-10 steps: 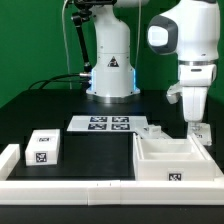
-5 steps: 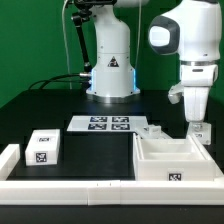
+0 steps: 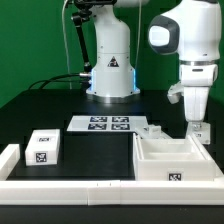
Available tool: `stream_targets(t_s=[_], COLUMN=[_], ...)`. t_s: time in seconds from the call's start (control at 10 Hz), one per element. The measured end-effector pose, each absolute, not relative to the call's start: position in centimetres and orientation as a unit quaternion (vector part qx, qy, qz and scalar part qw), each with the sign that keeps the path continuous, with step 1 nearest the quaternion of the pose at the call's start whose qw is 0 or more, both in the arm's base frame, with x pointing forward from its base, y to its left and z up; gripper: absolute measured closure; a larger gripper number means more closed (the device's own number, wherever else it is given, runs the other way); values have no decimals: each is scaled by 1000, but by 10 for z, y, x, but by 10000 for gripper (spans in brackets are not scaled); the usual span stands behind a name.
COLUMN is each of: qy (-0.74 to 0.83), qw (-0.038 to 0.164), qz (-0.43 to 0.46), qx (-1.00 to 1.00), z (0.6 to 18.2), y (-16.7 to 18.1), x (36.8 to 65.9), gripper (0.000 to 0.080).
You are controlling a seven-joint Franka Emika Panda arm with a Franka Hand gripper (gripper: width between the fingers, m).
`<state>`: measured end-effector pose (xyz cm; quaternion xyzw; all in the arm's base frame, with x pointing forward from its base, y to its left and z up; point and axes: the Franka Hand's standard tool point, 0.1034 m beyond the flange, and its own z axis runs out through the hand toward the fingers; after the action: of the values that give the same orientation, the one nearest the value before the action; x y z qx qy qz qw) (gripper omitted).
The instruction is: Assemble cabinet
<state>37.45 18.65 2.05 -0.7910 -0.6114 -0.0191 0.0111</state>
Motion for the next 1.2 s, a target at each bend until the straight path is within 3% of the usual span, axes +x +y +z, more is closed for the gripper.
stream_targets(t_s=[0.4, 0.6, 1.0, 1.2], qy=[-656, -665, -684, -700], qw=[-8, -11, -10, -18], qz=[-20, -19, -17, -19], qx=[-755, -746, -729, -714], z=[51, 53, 50, 59], y=[151, 131, 122, 119], x=[399, 411, 413, 431], gripper=[732, 731, 731, 731])
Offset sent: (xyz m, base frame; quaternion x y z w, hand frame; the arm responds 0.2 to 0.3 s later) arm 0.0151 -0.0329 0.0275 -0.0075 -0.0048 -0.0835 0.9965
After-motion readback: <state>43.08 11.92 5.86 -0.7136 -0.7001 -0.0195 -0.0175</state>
